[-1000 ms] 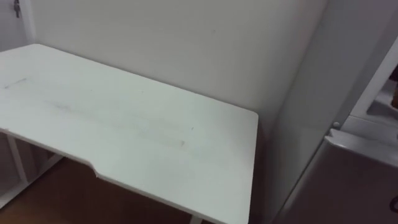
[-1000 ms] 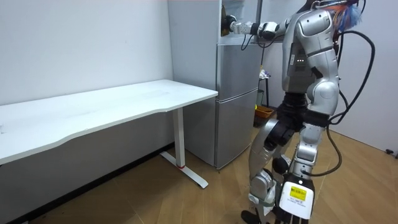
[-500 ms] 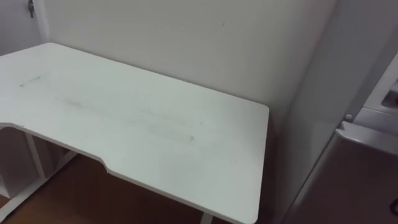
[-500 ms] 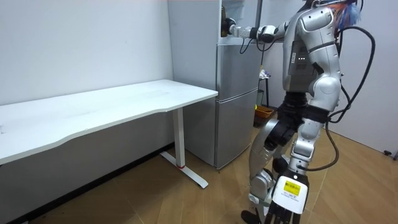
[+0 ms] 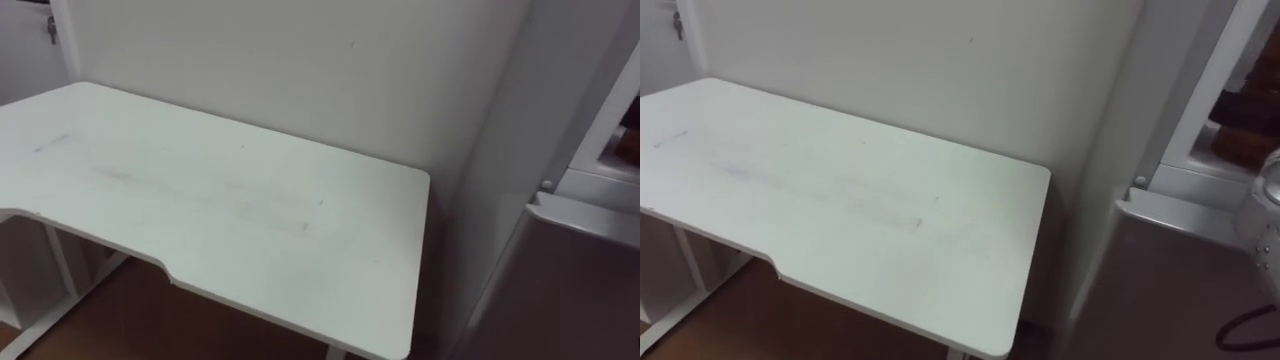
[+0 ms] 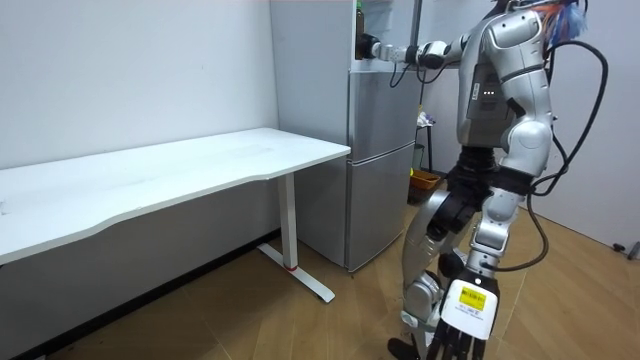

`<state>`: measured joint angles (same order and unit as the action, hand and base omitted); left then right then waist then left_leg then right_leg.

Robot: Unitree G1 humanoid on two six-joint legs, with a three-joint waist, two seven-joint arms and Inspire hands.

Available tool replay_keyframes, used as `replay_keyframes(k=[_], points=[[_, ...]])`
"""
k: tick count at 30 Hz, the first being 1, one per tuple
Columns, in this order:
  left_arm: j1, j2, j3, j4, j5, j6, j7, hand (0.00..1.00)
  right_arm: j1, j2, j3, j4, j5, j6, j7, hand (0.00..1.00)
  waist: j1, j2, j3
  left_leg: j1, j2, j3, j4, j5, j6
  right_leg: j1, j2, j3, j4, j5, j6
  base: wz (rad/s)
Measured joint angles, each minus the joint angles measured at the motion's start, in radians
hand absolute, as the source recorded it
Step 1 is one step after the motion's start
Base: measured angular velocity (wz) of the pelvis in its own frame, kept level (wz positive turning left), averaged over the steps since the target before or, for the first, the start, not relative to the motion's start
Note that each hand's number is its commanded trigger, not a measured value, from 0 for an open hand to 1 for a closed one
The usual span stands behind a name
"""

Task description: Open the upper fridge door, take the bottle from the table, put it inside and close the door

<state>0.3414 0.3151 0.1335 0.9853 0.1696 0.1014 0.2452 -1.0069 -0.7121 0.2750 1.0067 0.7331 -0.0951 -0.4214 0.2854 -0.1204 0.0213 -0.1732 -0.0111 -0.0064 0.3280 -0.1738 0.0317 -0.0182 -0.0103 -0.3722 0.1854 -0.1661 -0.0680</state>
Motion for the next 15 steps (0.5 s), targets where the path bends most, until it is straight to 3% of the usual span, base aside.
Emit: replay_keyframes(k=[7,15], points=[[0.012,0.0,0.014,0.003,0.0,-0.001,0.0,0.0,0.008,0.0,0.0,0.0,0.009,0.01,0.059,0.0,-0.003,-0.015,-0.0094,0.018,-0.001,0.004,-0.021,0.006,0.0,0.004,-0.001,0.013,-0.002,0.0,0.0,-0.04],[0.012,-0.006,0.024,-0.003,0.001,-0.001,0.0,0.0,0.017,0.0,-0.009,0.0,0.012,0.052,0.114,0.0,-0.009,-0.017,-0.0091,0.062,-0.004,0.003,-0.039,0.005,-0.001,0.044,-0.001,0.013,-0.017,-0.001,0.001,0.0]])
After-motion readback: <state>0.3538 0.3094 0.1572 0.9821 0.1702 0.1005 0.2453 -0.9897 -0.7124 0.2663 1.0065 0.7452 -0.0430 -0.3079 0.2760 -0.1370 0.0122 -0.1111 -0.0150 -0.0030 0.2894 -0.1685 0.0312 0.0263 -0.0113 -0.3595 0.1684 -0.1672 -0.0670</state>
